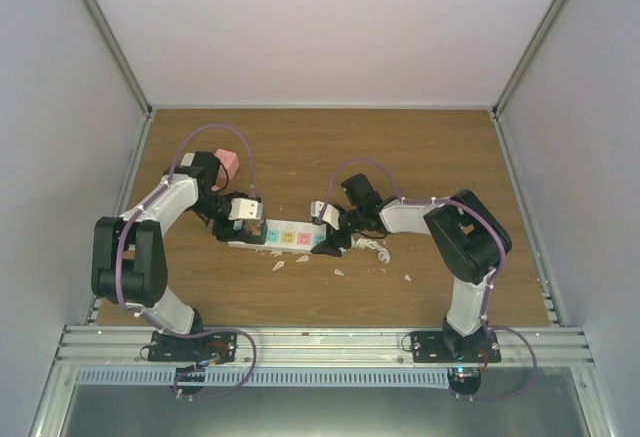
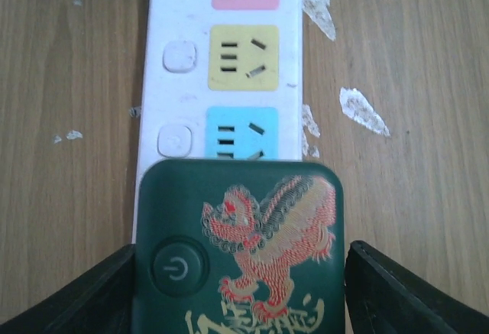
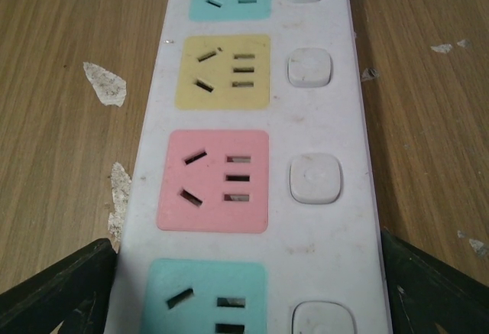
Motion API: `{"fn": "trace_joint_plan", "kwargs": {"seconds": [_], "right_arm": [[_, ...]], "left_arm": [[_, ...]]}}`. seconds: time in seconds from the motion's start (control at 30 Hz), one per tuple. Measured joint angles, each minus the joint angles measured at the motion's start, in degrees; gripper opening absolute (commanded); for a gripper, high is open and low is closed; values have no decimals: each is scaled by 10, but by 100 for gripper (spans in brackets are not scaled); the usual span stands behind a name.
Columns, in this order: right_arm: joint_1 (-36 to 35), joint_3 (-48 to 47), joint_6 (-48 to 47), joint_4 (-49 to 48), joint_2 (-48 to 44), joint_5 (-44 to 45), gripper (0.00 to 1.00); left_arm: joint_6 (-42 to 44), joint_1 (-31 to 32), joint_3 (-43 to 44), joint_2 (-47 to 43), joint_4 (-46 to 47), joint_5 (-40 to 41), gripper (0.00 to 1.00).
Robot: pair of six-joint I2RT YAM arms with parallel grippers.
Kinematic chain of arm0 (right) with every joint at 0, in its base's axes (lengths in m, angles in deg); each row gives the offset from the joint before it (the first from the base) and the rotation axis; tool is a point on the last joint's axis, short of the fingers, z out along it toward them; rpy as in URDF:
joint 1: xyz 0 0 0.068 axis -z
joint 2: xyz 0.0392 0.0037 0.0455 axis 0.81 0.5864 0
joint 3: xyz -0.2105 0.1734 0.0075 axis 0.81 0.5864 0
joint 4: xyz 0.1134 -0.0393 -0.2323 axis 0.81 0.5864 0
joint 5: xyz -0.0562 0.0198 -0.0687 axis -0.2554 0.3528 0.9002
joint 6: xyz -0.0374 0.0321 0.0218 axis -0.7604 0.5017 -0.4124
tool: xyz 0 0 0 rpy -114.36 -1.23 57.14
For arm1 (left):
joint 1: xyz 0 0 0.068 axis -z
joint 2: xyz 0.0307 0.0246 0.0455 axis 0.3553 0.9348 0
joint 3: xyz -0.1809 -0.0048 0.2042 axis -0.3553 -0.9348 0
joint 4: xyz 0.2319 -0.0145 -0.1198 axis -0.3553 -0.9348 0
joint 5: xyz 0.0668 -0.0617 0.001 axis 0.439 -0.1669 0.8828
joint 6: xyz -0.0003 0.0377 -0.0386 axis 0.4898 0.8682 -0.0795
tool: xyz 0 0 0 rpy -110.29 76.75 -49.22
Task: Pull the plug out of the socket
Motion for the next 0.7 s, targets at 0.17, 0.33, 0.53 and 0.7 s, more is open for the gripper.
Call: {"fn": "trace_joint_plan", "kwargs": {"seconds": [0.17, 0.33, 0.53, 0.7], "right_arm": [[0, 3, 0, 1, 0, 7, 93], [0, 5, 0, 1, 0, 10, 100], [0, 7, 0, 1, 0, 13, 100], [0, 9, 0, 3, -1, 13, 100]], "left_arm": [[-11, 14, -7, -11, 23, -1, 56], [-28, 33, -14, -14, 38, -3, 51], [-55, 65, -23, -18, 64, -12, 47], [-99, 105, -28, -18, 96, -13, 46]]}}
